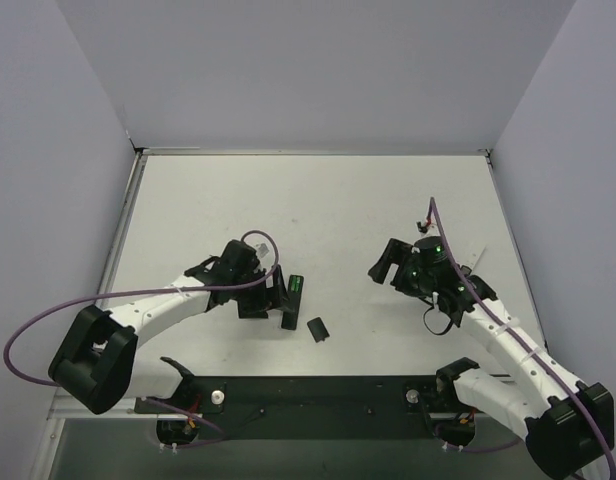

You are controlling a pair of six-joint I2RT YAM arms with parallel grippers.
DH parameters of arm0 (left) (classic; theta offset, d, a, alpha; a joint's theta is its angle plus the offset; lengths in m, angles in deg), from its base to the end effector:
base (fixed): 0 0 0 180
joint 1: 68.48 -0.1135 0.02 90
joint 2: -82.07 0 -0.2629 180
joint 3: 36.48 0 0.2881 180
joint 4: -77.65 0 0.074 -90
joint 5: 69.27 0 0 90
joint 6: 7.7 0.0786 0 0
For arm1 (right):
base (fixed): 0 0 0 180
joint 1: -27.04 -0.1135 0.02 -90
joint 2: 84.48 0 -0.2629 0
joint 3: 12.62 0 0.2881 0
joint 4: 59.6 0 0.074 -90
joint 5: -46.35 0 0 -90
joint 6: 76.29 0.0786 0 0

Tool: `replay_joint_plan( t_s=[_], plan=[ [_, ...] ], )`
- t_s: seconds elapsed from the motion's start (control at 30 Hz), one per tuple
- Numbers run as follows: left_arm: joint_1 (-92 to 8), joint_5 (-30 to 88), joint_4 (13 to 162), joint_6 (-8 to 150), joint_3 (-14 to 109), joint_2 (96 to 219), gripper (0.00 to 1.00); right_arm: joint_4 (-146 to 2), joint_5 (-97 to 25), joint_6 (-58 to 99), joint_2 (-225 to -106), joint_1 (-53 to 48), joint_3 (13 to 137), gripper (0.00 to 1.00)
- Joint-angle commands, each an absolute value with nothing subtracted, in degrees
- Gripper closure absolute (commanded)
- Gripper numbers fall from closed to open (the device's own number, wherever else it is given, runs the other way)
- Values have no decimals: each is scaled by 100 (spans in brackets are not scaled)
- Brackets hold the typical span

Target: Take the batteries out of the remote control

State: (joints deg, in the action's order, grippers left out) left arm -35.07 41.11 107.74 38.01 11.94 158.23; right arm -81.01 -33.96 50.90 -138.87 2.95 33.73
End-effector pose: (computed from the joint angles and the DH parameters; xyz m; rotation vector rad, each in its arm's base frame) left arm 0.2276 -0.1829 0.1097 -0.1204 2.7874 -0.8940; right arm 0.2540 0.1280 0.2125 0.1416 2.1800 0.8083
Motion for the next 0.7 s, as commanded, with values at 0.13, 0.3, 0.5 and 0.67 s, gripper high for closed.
replay_joint_plan(
  t_s=[0.13,0.3,0.5,0.67],
  plan=[
    [-3517,2830,12551,5616,3447,15799,7,-10009,-6323,5168,-13869,700,4326,8],
    [-3552,2145,13115,6488,4180,16126,7,-10353,-6877,5045,-14344,1613,4423,7],
    [-3543,2310,12816,6709,3662,15959,9,-10055,-6598,4948,-15337,2991,4563,10],
    [-3491,2398,12755,6710,3601,15722,10,-9598,-6106,4677,-16163,3433,4958,13]
  ],
)
